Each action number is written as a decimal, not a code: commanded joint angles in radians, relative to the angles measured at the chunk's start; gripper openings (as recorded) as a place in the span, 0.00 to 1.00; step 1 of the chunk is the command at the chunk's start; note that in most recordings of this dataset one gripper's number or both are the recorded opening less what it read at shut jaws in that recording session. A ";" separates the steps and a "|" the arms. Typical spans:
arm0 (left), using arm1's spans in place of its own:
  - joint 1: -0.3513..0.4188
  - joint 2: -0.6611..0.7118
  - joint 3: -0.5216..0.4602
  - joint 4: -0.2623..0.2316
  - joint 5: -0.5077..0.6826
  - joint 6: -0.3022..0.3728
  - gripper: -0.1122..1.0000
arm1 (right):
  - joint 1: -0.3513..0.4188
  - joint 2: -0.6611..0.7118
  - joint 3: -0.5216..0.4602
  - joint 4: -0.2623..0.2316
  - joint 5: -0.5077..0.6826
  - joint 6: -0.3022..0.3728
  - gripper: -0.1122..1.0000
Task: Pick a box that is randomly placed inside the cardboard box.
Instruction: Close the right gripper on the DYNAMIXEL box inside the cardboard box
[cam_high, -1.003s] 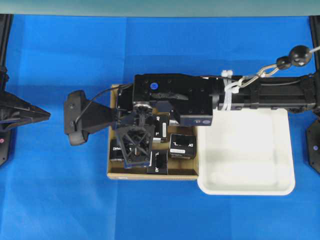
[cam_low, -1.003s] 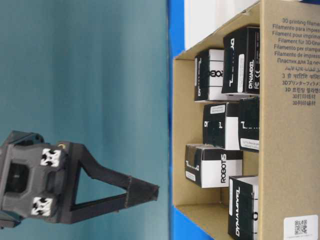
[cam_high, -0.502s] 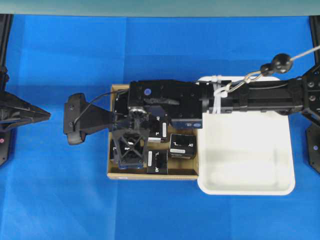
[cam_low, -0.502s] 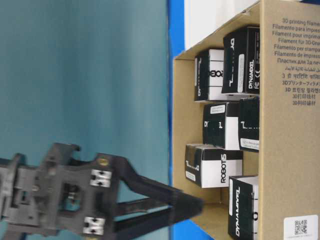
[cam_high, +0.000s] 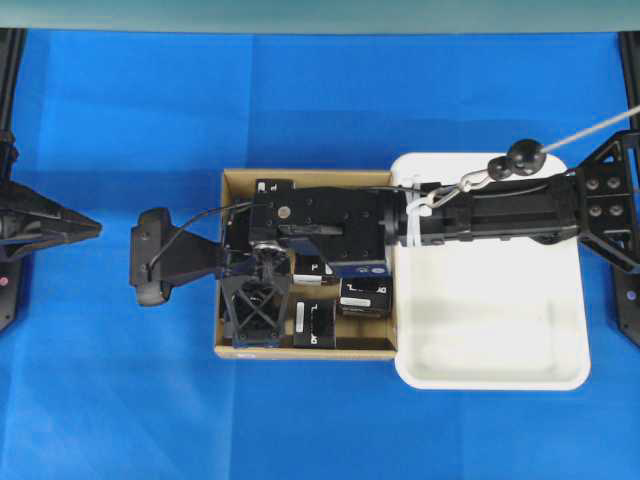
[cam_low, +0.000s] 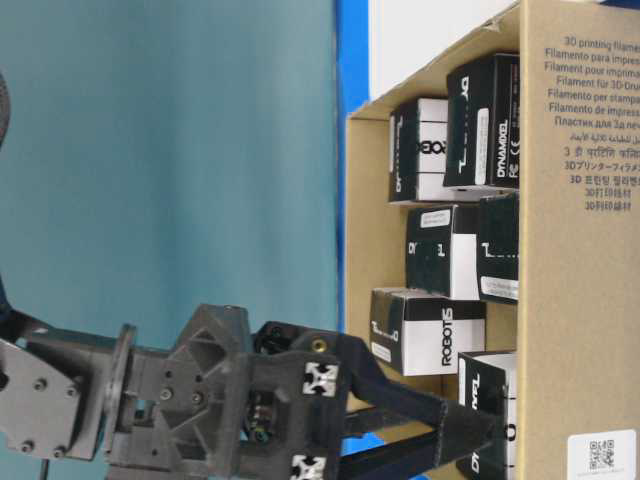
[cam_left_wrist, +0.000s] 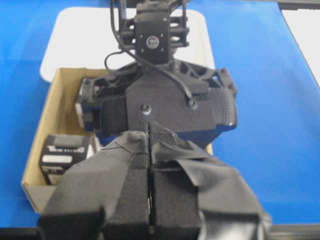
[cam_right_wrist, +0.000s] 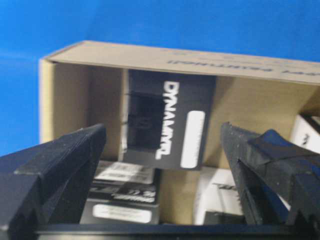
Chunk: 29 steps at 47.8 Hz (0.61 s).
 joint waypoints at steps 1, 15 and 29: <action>0.002 0.011 -0.026 0.005 -0.005 0.002 0.04 | 0.003 0.003 -0.002 -0.003 -0.008 0.000 1.00; 0.002 0.011 -0.025 0.003 -0.003 0.005 0.04 | 0.008 0.034 0.005 -0.002 -0.057 0.005 1.00; 0.002 0.009 -0.026 0.003 0.032 0.005 0.04 | -0.003 0.057 0.060 -0.006 -0.117 0.000 1.00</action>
